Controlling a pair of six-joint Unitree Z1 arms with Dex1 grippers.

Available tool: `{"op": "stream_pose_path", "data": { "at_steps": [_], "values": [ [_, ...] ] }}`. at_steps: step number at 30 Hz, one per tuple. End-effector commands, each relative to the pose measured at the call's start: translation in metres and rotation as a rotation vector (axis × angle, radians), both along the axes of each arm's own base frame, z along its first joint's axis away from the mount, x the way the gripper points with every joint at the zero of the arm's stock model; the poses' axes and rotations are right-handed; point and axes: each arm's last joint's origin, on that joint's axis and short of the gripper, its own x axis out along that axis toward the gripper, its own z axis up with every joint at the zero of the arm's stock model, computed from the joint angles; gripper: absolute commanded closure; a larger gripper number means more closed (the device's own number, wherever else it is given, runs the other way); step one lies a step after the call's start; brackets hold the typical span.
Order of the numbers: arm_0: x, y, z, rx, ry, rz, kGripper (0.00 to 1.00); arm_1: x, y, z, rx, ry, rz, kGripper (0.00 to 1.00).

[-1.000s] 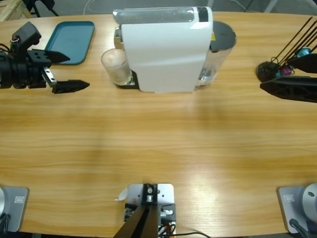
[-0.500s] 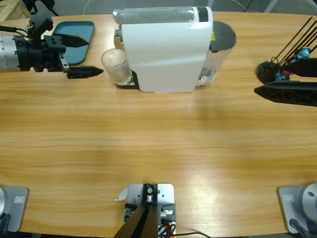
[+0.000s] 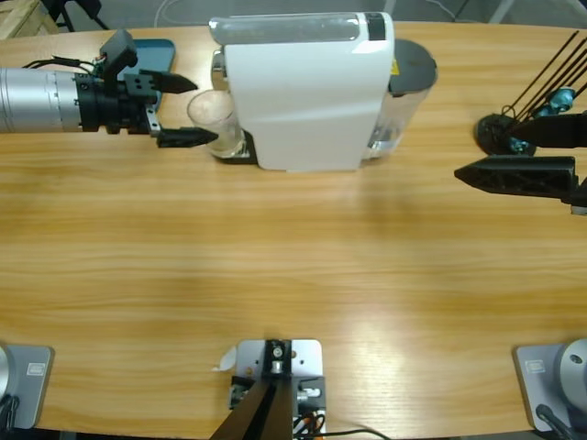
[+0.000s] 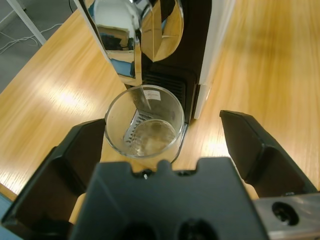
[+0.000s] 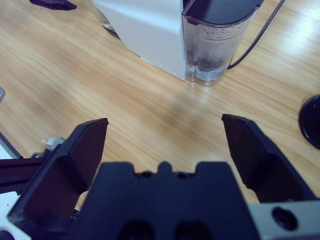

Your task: Pour coffee

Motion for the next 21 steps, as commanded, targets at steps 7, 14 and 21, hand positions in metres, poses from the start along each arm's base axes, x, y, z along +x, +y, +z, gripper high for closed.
{"op": "stream_pose_path", "data": {
  "at_steps": [7, 14, 21],
  "values": [
    [0.024, -0.01, -0.027, 0.025, 0.041, 0.008, 0.004, 0.003, 0.006, -0.014, -0.039, 0.058, 0.03, 0.0],
    [0.02, -0.013, -0.008, -0.007, -0.014, 0.007, 0.004, 0.007, 0.01, -0.016, -0.042, 0.063, 0.031, 0.0],
    [0.024, -0.014, -0.025, 0.038, 0.018, 0.039, 0.004, 0.002, 0.006, -0.017, -0.038, 0.062, 0.028, 0.0]
  ]
}}
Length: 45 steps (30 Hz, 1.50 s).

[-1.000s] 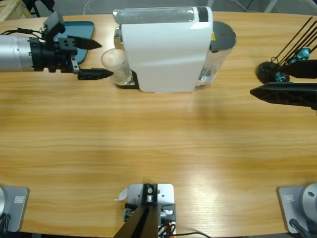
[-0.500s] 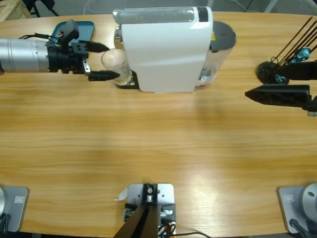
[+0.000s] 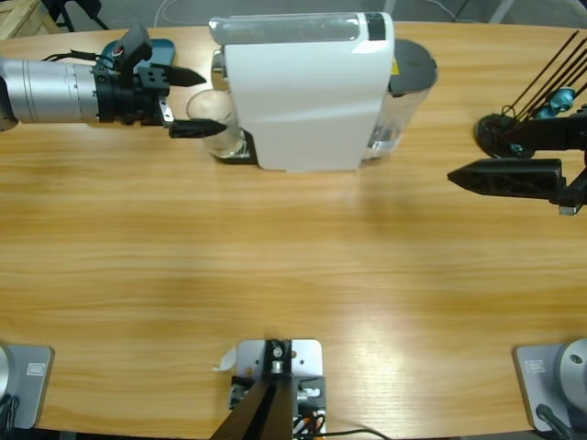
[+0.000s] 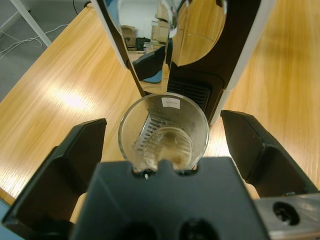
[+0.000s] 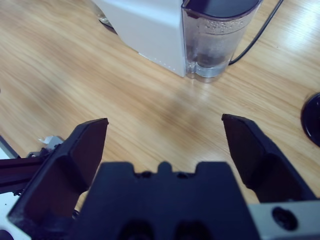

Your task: Pour coffee

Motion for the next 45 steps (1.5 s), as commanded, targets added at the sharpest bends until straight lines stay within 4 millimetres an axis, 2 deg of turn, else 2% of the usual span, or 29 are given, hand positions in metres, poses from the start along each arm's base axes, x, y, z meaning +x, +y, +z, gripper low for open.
{"op": "stream_pose_path", "data": {
  "at_steps": [1, 17, 18, 20, 21, 22, 24, 26, 32, 35, 38, 41, 45],
  "values": [
    [0.007, -0.004, -0.017, 0.049, 0.024, 0.048, 0.004, -0.002, 0.002, -0.013, -0.022, 0.044, 0.028, 0.0],
    [0.015, -0.017, -0.033, 0.063, 0.06, 0.033, 0.004, 0.003, 0.006, -0.017, -0.034, 0.059, 0.027, 0.0],
    [0.016, -0.018, -0.033, 0.061, 0.065, 0.035, 0.039, 0.003, 0.007, -0.017, -0.034, 0.059, 0.027, 0.0],
    [0.017, -0.019, -0.034, 0.062, 0.068, 0.037, 0.399, 0.003, 0.007, -0.016, -0.032, 0.056, 0.027, 0.0],
    [0.017, -0.019, -0.035, 0.063, 0.069, 0.036, 0.522, 0.003, 0.007, -0.016, -0.032, 0.055, 0.026, 0.0],
    [0.016, -0.02, -0.035, 0.061, 0.07, 0.03, 0.573, 0.003, 0.006, -0.015, -0.029, 0.052, 0.026, 0.0],
    [0.016, -0.02, -0.035, 0.061, 0.07, 0.026, 0.743, 0.002, 0.006, -0.014, -0.024, 0.046, 0.026, 0.0],
    [0.015, -0.019, -0.035, 0.06, 0.068, 0.021, 0.987, 0.001, 0.004, -0.013, -0.021, 0.042, 0.023, 0.0],
    [0.009, -0.016, -0.033, 0.049, 0.074, 0.02, 1.0, -0.001, 0.002, -0.012, -0.015, 0.038, 0.018, 0.0],
    [0.005, -0.007, -0.017, 0.034, 0.041, 0.046, 1.0, -0.003, 0.0, -0.01, -0.009, 0.029, 0.018, 0.0],
    [0.01, 0.016, 0.003, 0.013, -0.005, 0.146, 1.0, -0.005, -0.001, -0.009, -0.001, 0.024, 0.02, 0.0],
    [0.025, 0.042, 0.01, 0.019, -0.017, 0.312, 1.0, -0.006, -0.002, -0.01, 0.0, 0.024, 0.019, 0.0],
    [0.062, 0.068, 0.014, -0.005, -0.046, 0.57, 1.0, -0.004, 0.0, -0.011, -0.004, 0.032, 0.017, 0.0]
  ]
}}
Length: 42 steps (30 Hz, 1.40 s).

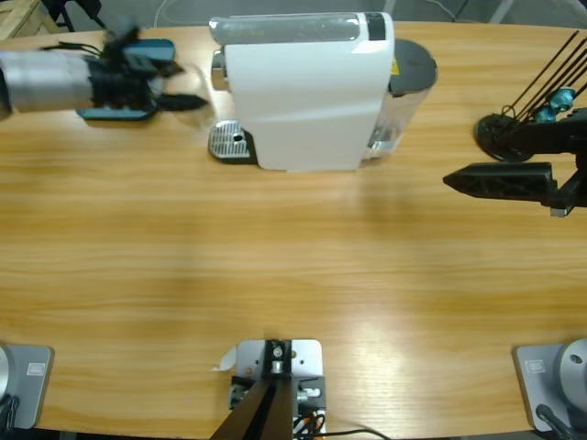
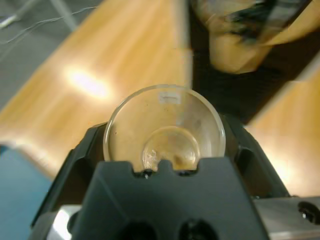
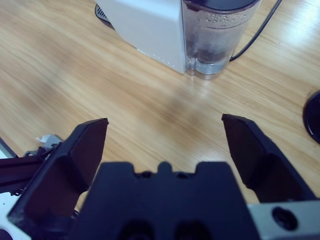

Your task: Pour coffee

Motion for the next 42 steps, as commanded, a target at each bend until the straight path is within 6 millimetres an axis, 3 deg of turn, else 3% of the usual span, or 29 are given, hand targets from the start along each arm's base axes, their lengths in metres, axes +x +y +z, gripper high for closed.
{"op": "stream_pose_path", "data": {
  "at_steps": [1, 6, 11, 17, 42],
  "values": [
    [0.054, 0.061, 0.013, -0.031, -0.06, 0.475, 1.0, -0.005, -0.001, -0.007, 0.004, 0.023, 0.017, 0.0],
    [0.096, 0.079, -0.001, -0.065, -0.06, 0.621, 1.0, -0.005, -0.001, -0.014, -0.003, 0.038, 0.015, 0.0],
    [0.115, 0.081, -0.022, -0.046, -0.035, 0.667, 1.0, -0.002, 0.002, -0.015, -0.008, 0.043, 0.014, 0.0],
    [0.115, 0.084, -0.036, 0.001, -0.007, 0.741, 1.0, 0.001, 0.004, -0.018, -0.016, 0.051, 0.013, 0.0],
    [0.133, 0.082, -0.039, 0.16, 0.223, 0.769, 1.0, 0.006, 0.008, -0.02, -0.02, 0.052, 0.013, 0.0]
  ]
}}
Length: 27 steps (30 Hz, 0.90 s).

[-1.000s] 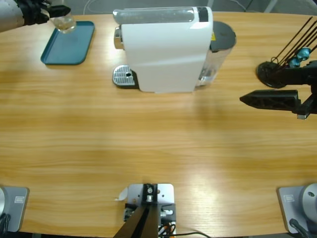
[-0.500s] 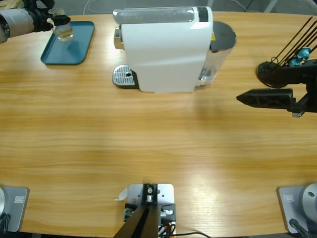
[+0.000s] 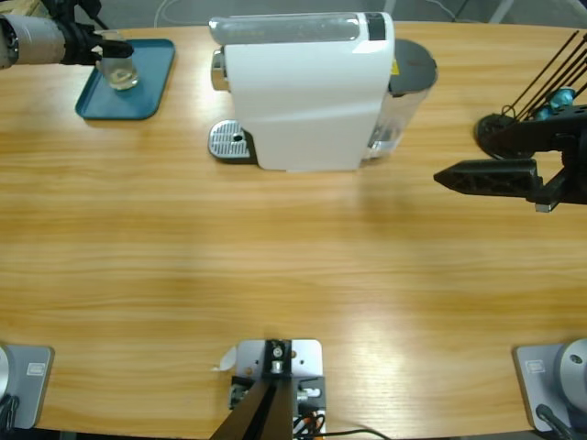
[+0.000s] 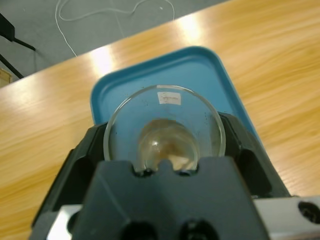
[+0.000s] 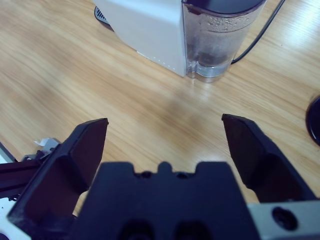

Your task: Pour coffee

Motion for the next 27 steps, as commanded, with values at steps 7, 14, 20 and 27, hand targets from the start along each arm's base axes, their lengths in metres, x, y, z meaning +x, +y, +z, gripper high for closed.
{"op": "stream_pose_path", "data": {
  "at_steps": [7, 14, 20, 27],
  "values": [
    [0.008, 0.001, -0.021, 0.02, 0.159, 0.019, 0.001, -0.003, 0.0, -0.013, -0.015, 0.046, 0.012, 0.0],
    [-0.004, 0.005, -0.003, 0.007, 0.133, 0.02, 0.0, -0.007, -0.004, -0.01, -0.011, 0.033, 0.008, 0.0],
    [-0.039, 0.013, 0.057, -0.018, 0.008, 0.023, 0.0, -0.014, -0.01, -0.003, 0.013, 0.003, 0.004, 0.0],
    [-0.14, 0.02, 0.124, -0.071, -0.046, 0.015, 0.0, -0.031, -0.024, 0.005, 0.02, -0.007, 0.01, 0.0]
  ]
}}
